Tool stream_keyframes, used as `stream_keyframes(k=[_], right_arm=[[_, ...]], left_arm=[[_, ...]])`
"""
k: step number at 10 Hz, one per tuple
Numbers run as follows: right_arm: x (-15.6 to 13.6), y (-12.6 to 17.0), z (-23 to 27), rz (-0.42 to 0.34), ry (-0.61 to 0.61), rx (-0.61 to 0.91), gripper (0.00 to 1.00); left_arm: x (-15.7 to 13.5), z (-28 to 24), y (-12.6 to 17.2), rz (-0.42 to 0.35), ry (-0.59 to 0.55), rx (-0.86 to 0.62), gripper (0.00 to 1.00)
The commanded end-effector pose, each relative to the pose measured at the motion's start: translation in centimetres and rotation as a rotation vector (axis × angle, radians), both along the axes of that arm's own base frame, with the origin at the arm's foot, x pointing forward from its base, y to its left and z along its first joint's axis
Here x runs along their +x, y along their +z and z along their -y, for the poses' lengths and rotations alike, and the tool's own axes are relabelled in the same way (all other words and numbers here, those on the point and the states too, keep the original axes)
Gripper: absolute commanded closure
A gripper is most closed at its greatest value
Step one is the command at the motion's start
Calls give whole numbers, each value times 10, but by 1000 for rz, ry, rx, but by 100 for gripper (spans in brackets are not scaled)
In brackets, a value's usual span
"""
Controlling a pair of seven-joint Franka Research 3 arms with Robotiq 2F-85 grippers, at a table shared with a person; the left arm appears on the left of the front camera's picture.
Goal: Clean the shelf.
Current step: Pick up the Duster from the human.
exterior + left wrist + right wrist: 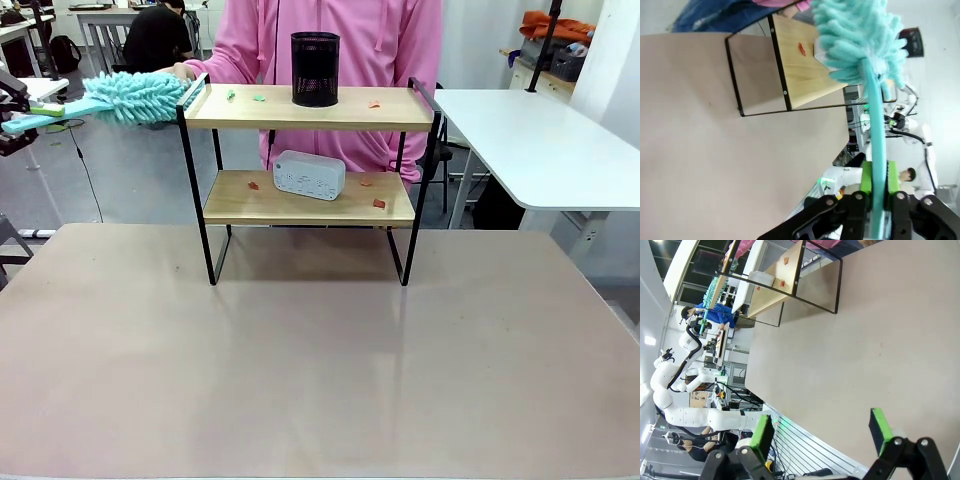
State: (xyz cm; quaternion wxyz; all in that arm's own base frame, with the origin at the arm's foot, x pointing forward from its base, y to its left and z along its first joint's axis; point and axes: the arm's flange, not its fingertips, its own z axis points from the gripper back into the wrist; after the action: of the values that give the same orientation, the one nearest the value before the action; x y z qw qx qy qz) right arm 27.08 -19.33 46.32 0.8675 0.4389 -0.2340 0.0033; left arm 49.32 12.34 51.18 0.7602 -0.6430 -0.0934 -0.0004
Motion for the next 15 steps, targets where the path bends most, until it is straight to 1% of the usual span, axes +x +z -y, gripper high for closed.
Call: stream_keyframes(k=[1,5,6,7,8,9,10,11,12,13,14,15], right_arm=[[2,1,-1,31,9,4,0],[2,1,-1,31,9,4,0],[2,1,-1,31,9,4,0],[2,1,-1,31,9,4,0],[2,1,-1,31,9,4,0],[2,1,-1,31,9,4,0],[2,1,-1,31,9,4,0],[2,1,-1,31,9,4,0],[2,1,-1,31,9,4,0],[2,1,-1,31,9,4,0],[2,1,-1,31,9,4,0],[2,1,-1,31,9,4,0]], left_arm=[[0,1,1,9,-20,-2,100],[0,1,-1,14,-19,1,100],[-4,-7,0,29,2,2,100],[-16,-23,3,50,29,0,100],[-45,-55,13,118,66,-8,100],[-62,-67,16,156,53,17,100],[-104,-86,17,237,35,58,100],[-129,-95,14,261,-50,74,100],[-157,-106,4,294,-187,144,100],[-168,-114,-2,298,-231,138,100],[-180,-120,-11,287,-222,120,100],[-188,-122,-21,276,-186,97,100]])
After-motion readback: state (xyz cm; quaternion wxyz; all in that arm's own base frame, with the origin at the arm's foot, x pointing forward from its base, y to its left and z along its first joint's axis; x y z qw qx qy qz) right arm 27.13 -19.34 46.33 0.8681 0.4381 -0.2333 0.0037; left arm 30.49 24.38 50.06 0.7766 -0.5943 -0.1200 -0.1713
